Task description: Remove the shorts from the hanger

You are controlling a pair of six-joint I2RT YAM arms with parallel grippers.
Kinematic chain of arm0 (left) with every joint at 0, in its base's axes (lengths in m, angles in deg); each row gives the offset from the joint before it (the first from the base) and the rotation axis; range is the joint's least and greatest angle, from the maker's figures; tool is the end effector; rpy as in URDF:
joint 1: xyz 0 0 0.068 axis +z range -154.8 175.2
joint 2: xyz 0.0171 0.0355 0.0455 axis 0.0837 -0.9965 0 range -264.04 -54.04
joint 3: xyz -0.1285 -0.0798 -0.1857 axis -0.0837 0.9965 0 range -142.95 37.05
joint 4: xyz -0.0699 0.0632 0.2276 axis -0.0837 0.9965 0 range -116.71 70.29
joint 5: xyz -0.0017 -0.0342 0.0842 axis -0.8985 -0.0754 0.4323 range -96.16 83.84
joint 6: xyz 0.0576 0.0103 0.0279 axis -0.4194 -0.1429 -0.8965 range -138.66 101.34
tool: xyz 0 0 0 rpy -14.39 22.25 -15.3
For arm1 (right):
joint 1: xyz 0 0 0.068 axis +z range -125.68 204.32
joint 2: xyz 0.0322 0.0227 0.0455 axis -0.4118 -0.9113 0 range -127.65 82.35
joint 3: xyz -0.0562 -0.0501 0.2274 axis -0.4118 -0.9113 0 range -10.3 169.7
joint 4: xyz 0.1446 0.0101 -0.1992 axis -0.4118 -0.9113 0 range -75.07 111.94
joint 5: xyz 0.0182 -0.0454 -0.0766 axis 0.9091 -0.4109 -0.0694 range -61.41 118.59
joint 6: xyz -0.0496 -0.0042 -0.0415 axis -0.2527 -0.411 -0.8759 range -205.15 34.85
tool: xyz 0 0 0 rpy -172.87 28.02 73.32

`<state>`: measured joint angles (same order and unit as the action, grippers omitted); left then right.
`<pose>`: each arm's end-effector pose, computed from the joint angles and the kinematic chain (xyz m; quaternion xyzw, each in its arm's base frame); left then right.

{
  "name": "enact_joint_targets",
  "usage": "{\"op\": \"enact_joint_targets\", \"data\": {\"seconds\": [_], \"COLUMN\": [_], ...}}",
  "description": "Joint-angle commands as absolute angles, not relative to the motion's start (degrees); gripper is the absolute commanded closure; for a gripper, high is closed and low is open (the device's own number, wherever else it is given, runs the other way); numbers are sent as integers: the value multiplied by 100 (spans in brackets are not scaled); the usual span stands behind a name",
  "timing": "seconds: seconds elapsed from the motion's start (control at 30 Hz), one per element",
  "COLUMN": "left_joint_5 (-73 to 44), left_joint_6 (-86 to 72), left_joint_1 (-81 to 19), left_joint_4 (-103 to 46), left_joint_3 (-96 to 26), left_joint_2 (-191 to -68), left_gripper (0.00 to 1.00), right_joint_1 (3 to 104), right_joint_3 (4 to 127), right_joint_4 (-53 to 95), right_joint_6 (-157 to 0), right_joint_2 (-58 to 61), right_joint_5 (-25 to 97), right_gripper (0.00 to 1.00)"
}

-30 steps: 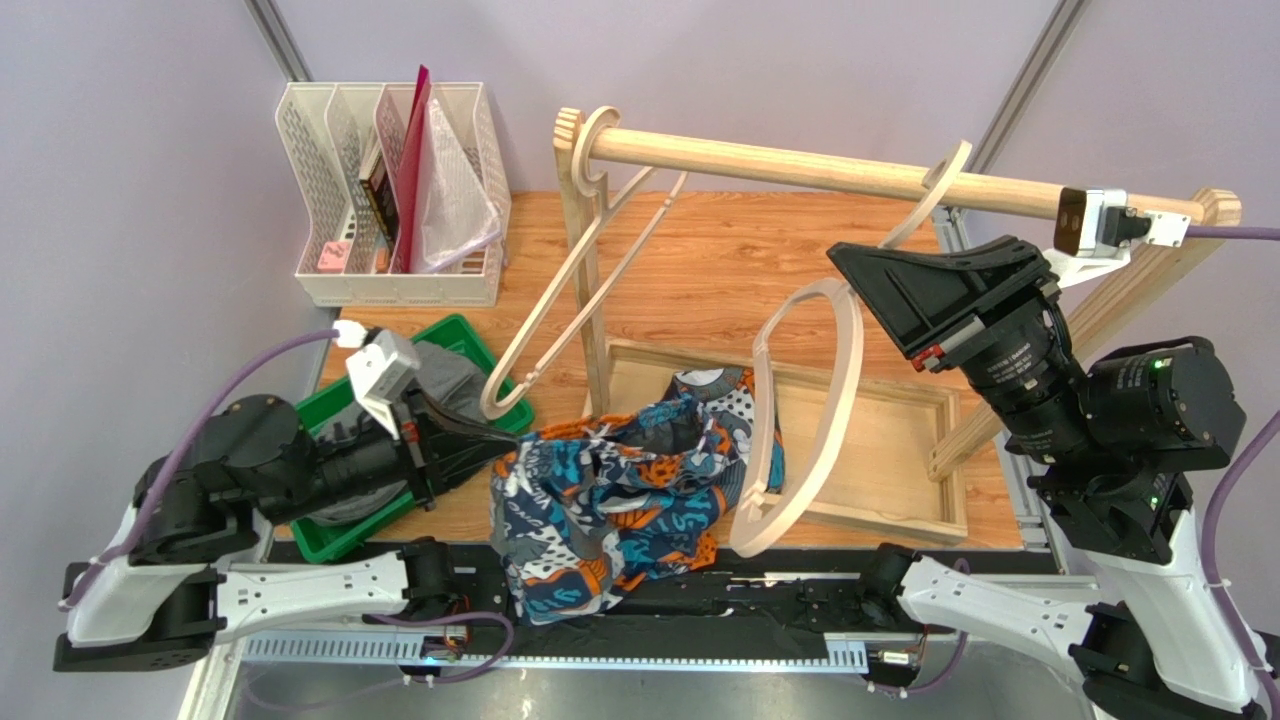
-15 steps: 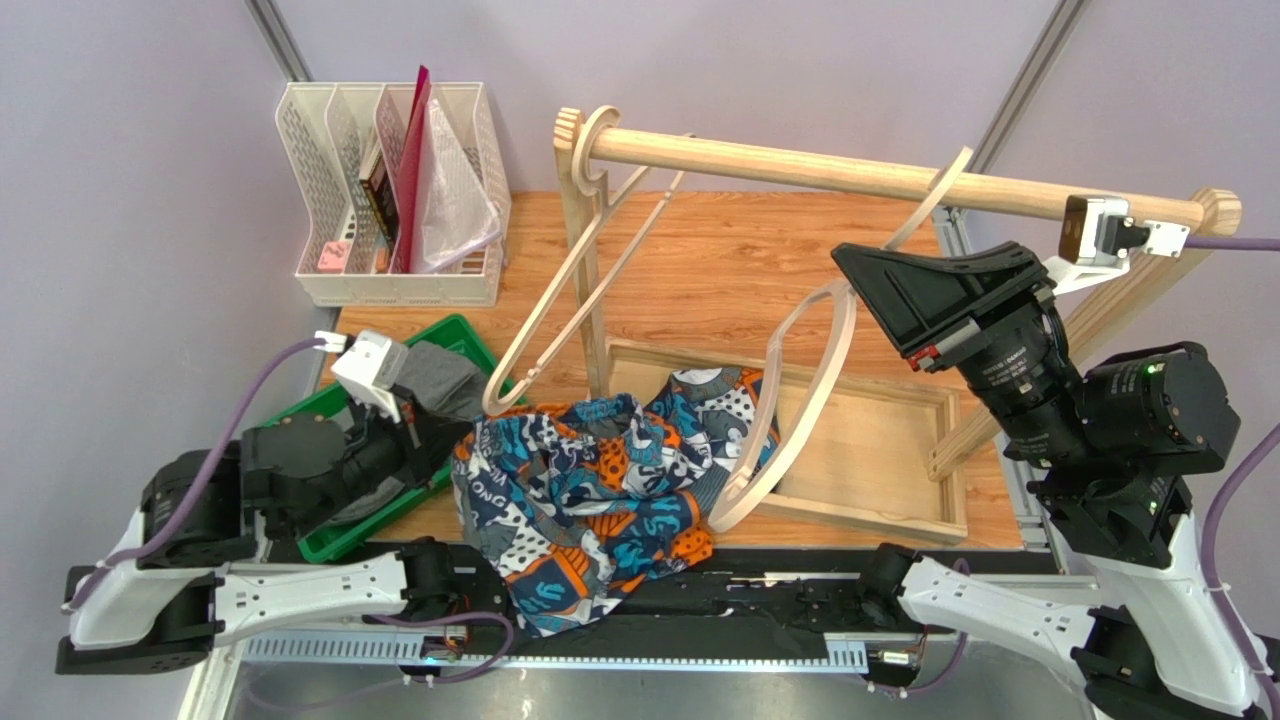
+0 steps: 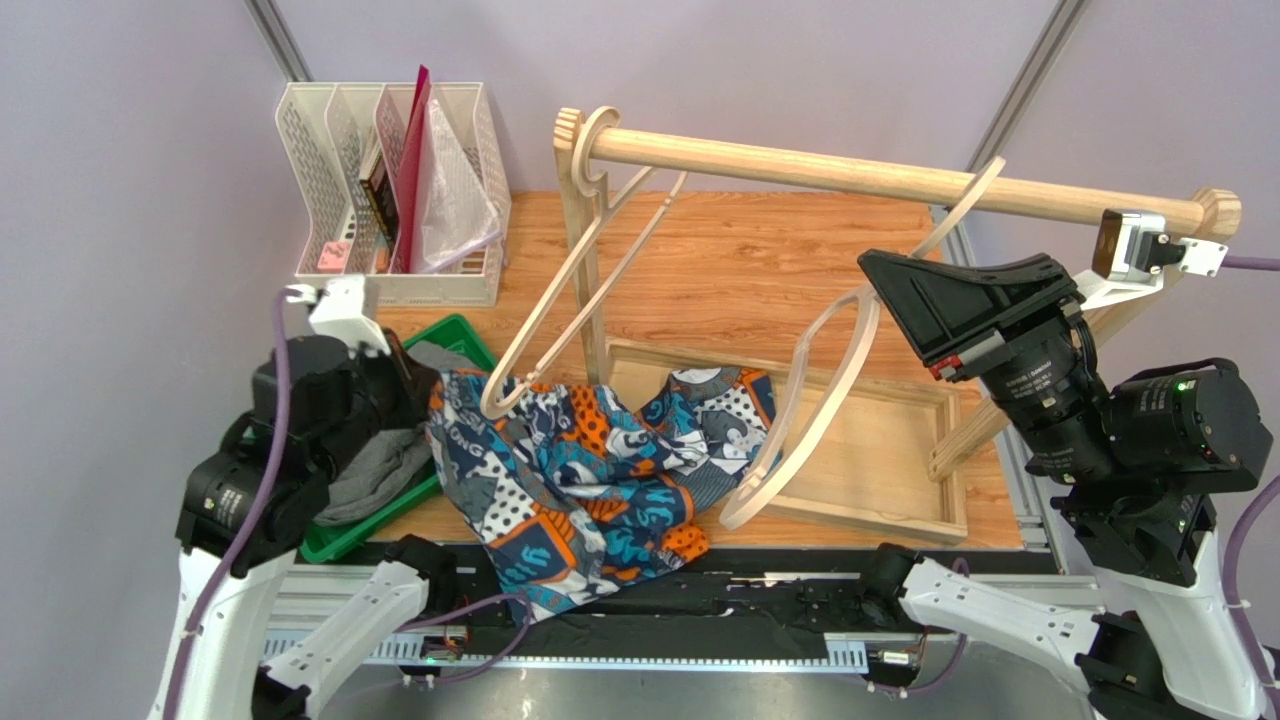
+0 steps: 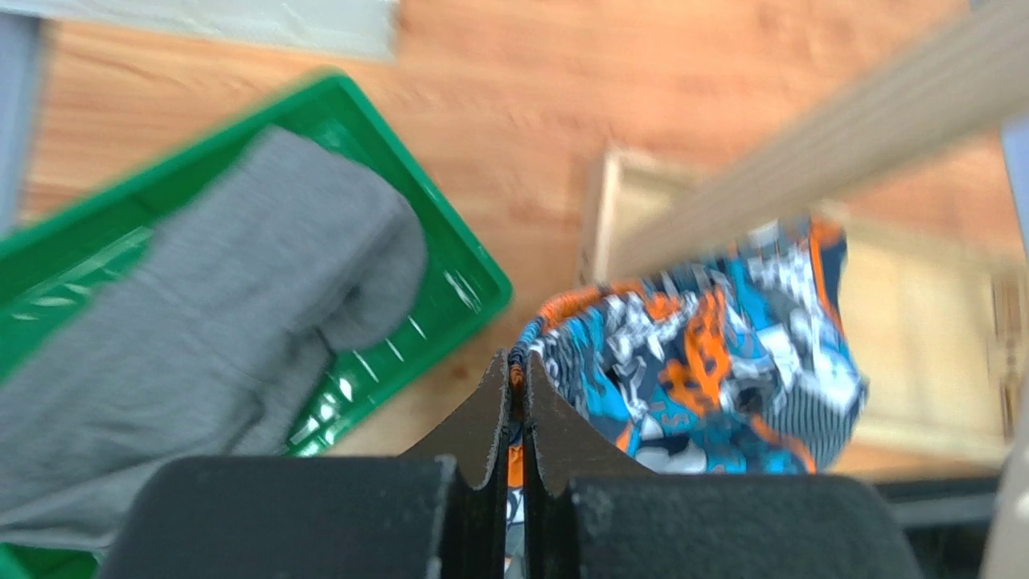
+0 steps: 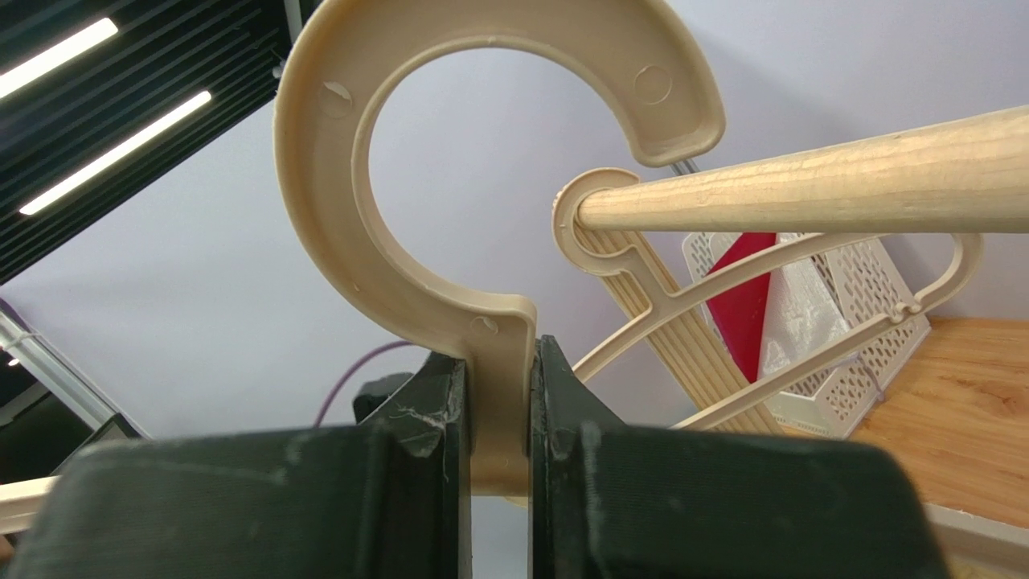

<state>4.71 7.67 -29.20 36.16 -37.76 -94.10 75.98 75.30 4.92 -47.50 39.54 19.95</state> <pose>0.1017 -0.0356 0.3826 -0.0631 0.8529 -0.1458 0.4973 0.0621 0.0662 0.5228 -0.0013 0.5339 0.5652 0.6289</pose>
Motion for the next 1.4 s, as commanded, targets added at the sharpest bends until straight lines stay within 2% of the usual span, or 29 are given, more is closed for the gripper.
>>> {"op": "enact_joint_targets", "data": {"seconds": [0.0, 0.1, 0.2, 0.5, 1.03, 1.17, 1.37], "left_joint_5": [192, 70, -10, 762, 1721, 2072, 1775], "left_joint_6": [130, 24, 67, 200, -1601, -2085, -2472], "left_joint_1": [-1879, -1047, -683, -673, -673, -673, -673], "left_joint_4": [3577, 3604, 3430, 2805, 1513, 1049, 528], "left_joint_3": [-4775, -5206, -5707, -7816, -10425, -10849, -10911], "left_joint_2": [-9859, -10185, -10352, -10844, -12188, -12497, -12866], "left_gripper": [100, 100, 100, 100, 100, 100, 100], "right_joint_1": [7582, 7582, 7591, 7582, 7582, 7591, 7582], "right_joint_3": [7767, 7785, 7820, 7890, 8295, 8400, 8523], "right_joint_4": [515, 506, 488, 208, -364, -408, -478], "right_joint_6": [-4894, -4894, -4894, -4999, -5553, -5650, -5773], "right_joint_2": [3929, 3893, 3832, 3577, 3147, 3014, 2839], "right_joint_5": [1910, 1954, 1989, 2094, 2050, 2095, 2156], "right_gripper": [100, 100, 100, 100, 100, 100, 100]}}
